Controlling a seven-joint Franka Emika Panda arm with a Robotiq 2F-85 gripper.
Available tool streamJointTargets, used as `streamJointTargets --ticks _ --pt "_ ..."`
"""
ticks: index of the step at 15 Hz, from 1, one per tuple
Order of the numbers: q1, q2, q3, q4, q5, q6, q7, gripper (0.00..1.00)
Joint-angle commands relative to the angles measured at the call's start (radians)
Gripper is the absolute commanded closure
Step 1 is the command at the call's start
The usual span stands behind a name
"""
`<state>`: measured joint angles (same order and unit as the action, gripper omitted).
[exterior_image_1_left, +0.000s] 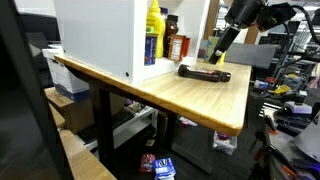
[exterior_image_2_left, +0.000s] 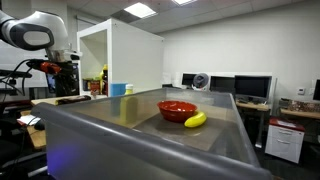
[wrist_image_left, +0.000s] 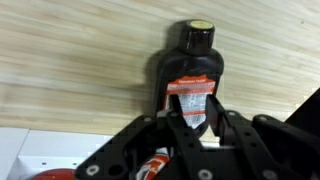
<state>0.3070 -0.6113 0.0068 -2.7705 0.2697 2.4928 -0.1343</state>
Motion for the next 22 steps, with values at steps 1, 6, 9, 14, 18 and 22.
streamJointTargets --ticks 1,6,9,14,18,22 --pt "-0.020 -0.063 -0.016 -0.017 0.007 -0.026 -0.008 0.38" --pt "-0.045 -0.043 -0.037 -0.007 -0.001 -0.087 -0.009 0.12" --pt "-0.049 -0.031 -0.030 0.000 0.002 -0.144 0.003 0.02" --pt "-0.051 -0.035 -0.008 0.000 -0.003 -0.219 0.012 0.00" --pt "-0.050 -0.023 0.011 0.000 -0.005 -0.233 0.011 0.00" --pt "-0.046 -0.002 0.025 0.000 -0.001 -0.216 0.008 0.00"
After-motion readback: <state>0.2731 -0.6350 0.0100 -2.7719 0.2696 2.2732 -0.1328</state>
